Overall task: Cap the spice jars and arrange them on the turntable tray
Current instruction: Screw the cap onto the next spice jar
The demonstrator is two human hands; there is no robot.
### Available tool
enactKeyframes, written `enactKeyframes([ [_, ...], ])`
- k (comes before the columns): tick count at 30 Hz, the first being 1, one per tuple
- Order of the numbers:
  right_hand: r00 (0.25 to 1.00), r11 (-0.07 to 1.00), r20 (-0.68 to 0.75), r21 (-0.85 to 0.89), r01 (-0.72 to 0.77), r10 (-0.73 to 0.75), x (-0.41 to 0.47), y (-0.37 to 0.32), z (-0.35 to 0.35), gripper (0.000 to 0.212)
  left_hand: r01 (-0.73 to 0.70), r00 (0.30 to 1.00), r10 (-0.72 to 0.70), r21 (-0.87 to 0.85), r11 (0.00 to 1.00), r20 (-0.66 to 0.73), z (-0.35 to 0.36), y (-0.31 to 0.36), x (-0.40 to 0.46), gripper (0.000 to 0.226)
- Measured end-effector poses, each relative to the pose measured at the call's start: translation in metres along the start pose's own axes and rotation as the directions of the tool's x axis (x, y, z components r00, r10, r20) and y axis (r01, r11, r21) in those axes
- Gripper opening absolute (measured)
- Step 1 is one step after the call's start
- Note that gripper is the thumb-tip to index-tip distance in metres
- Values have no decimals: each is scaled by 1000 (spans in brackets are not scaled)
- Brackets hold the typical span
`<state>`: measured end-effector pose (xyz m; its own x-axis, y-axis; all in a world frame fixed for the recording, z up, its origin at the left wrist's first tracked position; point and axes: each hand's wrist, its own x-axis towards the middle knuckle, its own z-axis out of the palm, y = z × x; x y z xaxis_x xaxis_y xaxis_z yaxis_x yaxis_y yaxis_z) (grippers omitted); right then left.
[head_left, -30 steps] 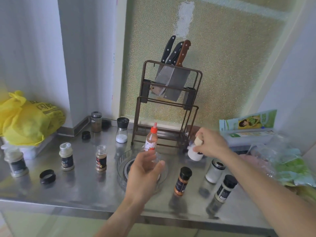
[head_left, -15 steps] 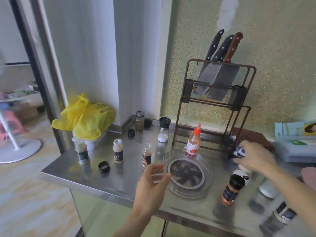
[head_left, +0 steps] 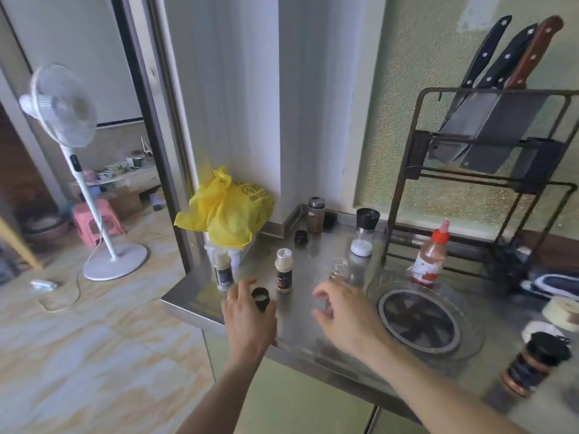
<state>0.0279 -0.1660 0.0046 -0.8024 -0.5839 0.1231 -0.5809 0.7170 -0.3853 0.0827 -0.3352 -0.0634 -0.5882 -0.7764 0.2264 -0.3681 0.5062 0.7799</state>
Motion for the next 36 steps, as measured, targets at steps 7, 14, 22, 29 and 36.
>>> enactKeyframes([
  [7,992,914,67,386,-127,109,24,-28,55,26,-48,994,53,-47,998,98,-4,-1,6,46],
  [14,961,495,116,838,-230,250,23,-10,21,15,-58,957,195,-515,855,216,-6,44,-16,25],
  [22,946,766,-118,621,-167,302,31,35,-33,29,-186,911,307,-388,903,277,49,68,-3,70],
  [29,964,889,-146,437,-139,223,22,51,-54,40,-81,944,173,-311,947,281,69,76,-6,31],
  [36,990,971,-142,231,55,-22,7,53,-105,49,-359,871,463,-431,828,164,34,99,-33,30],
])
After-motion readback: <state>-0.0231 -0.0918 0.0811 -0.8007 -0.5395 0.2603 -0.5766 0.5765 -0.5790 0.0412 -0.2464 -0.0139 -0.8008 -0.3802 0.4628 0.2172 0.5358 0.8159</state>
